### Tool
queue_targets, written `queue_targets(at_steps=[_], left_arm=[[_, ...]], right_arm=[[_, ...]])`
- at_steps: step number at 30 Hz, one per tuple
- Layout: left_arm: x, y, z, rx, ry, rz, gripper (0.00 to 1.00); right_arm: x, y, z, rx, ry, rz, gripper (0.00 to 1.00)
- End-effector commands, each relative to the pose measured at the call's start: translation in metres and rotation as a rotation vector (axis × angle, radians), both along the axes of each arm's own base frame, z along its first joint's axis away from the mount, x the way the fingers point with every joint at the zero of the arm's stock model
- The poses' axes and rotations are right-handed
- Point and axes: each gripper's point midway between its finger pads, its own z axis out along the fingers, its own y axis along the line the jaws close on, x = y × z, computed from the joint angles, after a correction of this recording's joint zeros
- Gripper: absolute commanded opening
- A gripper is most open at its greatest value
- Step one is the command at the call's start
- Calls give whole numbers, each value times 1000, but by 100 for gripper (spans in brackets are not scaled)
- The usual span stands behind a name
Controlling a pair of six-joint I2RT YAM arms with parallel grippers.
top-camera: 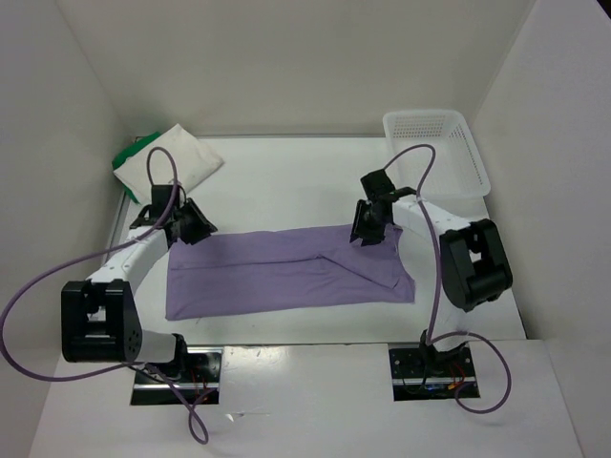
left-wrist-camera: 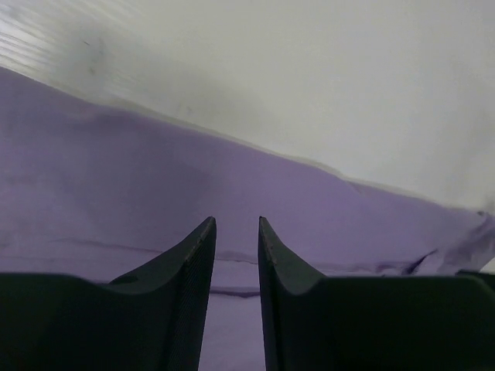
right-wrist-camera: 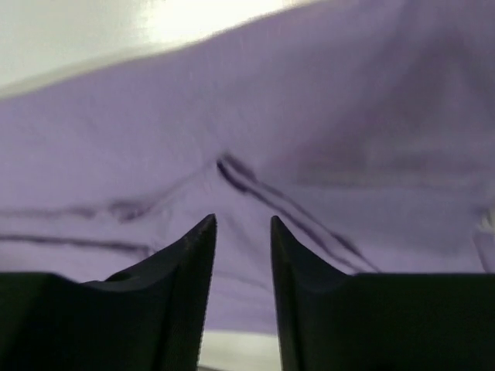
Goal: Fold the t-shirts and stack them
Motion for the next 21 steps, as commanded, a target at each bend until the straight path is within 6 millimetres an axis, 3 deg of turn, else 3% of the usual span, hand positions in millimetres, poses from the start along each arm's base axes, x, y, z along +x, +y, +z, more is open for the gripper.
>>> queue_targets(at_steps=[1, 2, 8, 14, 18, 19, 21], left_arm=[[-1, -27, -15, -59, 11, -49, 35], [-6, -35, -19, -59, 22, -72, 35], [-9, -24, -36, -3, 62, -48, 35], [-9, -26, -42, -10, 70, -54, 35], [-9, -26, -42, -10, 70, -54, 35], [-7, -26, -44, -16, 70, -47, 35], [-7, -28, -43, -23, 70, -52, 35]], right_arm=[[52, 14, 13, 21, -155, -17, 44], [57, 13, 6, 3, -153, -15, 46], [51, 23, -18, -31, -92, 24, 49], [37, 36, -17, -28, -73, 45, 48], [27, 30, -20, -51, -39, 43, 50], [24, 28, -21, -56, -28, 43, 48], [22, 27, -18, -57, -25, 43, 35]])
